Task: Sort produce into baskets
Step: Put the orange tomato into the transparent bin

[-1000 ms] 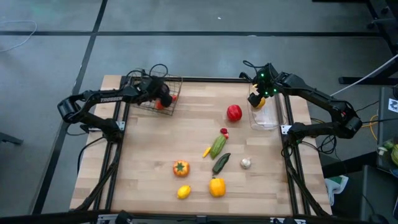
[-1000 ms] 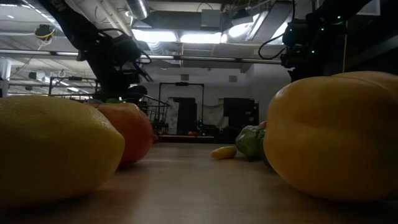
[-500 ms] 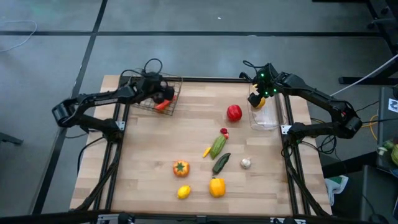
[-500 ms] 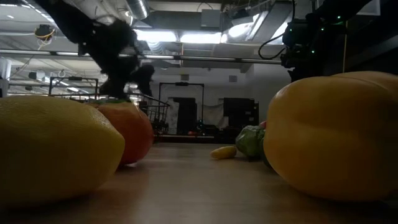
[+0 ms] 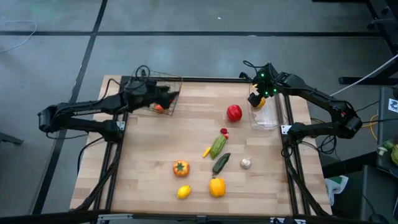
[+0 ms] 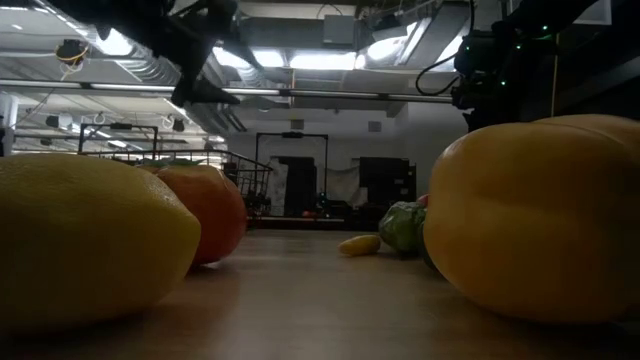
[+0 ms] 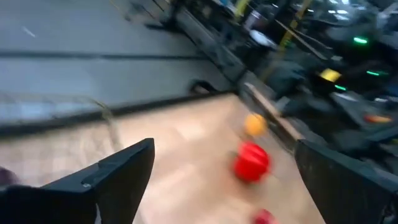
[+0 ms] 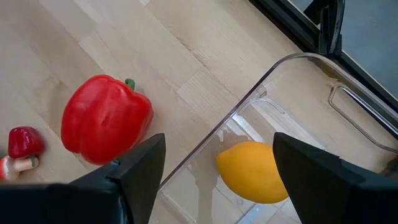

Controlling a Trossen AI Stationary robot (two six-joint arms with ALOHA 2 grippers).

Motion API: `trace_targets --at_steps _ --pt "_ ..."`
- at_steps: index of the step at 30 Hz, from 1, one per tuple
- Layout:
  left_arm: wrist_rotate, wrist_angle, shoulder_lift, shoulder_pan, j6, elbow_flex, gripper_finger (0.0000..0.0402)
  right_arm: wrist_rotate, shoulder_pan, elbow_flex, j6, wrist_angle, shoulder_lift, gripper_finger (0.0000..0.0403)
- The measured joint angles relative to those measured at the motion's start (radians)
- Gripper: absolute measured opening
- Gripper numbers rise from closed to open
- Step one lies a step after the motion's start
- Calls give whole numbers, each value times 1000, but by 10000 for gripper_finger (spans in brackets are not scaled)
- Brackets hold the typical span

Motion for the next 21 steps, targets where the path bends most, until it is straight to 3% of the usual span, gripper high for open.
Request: trace_targets --at_steps 5,10,21 --pt "0 -18 9 -162 -206 0 381 0 0 0 0 0 0 296" --pt "-30 -51 36 -283 -296 0 381 0 0 0 0 0 0 296" --pt "-258 -117 138 -482 -381 0 398 0 0 0 0 0 0 296"
